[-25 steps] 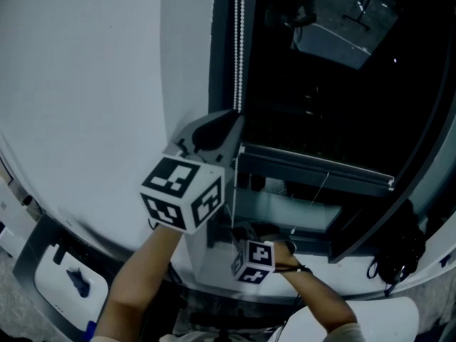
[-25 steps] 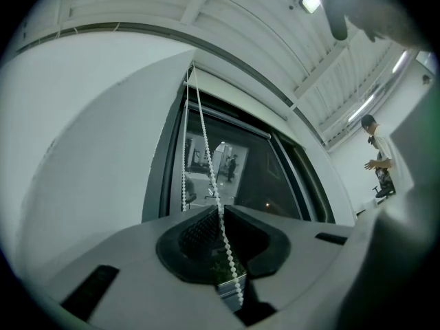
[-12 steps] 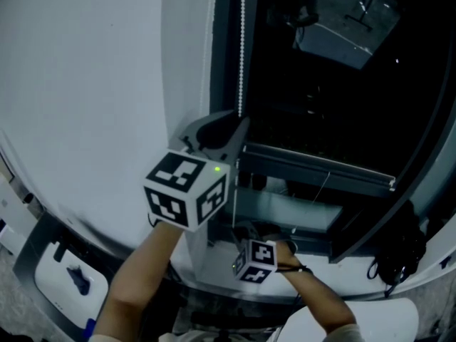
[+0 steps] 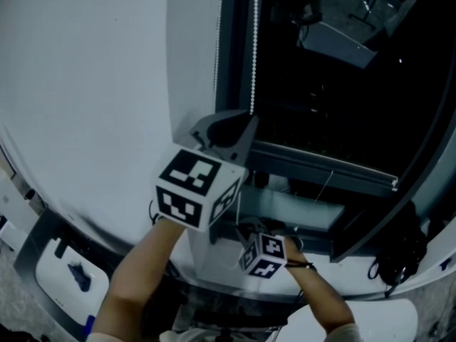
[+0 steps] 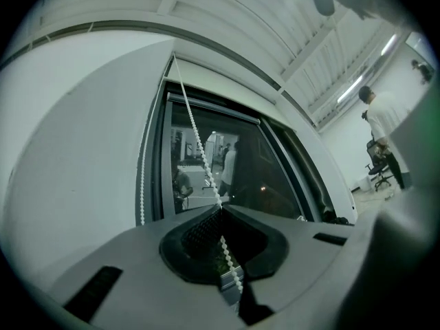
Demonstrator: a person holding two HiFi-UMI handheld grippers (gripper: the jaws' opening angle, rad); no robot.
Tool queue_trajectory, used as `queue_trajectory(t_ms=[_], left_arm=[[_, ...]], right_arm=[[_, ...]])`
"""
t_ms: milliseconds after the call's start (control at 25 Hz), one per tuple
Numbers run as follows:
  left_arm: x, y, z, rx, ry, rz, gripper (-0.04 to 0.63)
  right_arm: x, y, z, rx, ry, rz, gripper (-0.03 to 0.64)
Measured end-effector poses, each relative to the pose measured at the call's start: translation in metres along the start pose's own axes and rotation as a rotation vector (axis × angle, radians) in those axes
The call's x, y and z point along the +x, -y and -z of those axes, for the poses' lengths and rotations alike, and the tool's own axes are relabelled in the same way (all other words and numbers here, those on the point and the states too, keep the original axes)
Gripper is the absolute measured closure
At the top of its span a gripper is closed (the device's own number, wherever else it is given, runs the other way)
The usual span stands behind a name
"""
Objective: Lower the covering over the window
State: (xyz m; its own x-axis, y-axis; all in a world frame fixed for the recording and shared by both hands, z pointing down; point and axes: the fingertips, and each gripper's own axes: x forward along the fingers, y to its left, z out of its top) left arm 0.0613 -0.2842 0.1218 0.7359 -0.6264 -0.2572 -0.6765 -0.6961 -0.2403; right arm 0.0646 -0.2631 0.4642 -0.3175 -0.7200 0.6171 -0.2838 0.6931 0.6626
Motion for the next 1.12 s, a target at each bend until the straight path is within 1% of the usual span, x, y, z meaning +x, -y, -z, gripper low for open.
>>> queue_trajectory(t_ms=[120,200,280,360,480,640,680,800,920,1000,1120], left_arm=[[-0.001,0.002,0.001,0.059,-0.03,0.006,0.583],[-0.001,0.005,0.009,0.09,-0.063,0.015,0.584],[0.0,0.012,0.027,0.113,-0.106,0.028,0.584],[0.002,0.017,0.045,0.113,-0.14,0.038,0.584],[0.002,0.018,0.061,0.104,-0.162,0.04,0.584],[0.0,0.024,0.079,0.105,-0.19,0.056,0.584],[-0.001,0.026,0.085,0.104,-0.2,0.063,0.584],[-0.004,0.034,0.106,0.09,-0.231,0.082,0.584],[-0.01,0.041,0.127,0.071,-0.251,0.094,0.584],[-0.013,0.047,0.138,0.067,-0.26,0.102,0.584],[-0.017,0.057,0.151,0.066,-0.268,0.114,0.584]], right_arm=[[-0.007,0.001,-0.006,0.095,0.061,-0.06,0.606],[-0.015,0.01,-0.014,0.162,0.117,-0.074,0.606],[-0.027,0.022,-0.024,0.215,0.177,-0.076,0.604],[-0.042,0.037,-0.034,0.264,0.237,-0.074,0.589],[-0.066,0.057,-0.045,0.327,0.326,-0.081,0.55],[-0.105,0.08,-0.062,0.4,0.476,-0.127,0.478],[-0.116,0.088,-0.068,0.417,0.519,-0.128,0.47],[-0.151,0.117,-0.079,0.478,0.643,-0.097,0.468],[-0.18,0.145,-0.084,0.546,0.753,-0.044,0.468],[-0.193,0.162,-0.087,0.576,0.799,0.011,0.468],[-0.203,0.181,-0.095,0.586,0.833,0.083,0.468]])
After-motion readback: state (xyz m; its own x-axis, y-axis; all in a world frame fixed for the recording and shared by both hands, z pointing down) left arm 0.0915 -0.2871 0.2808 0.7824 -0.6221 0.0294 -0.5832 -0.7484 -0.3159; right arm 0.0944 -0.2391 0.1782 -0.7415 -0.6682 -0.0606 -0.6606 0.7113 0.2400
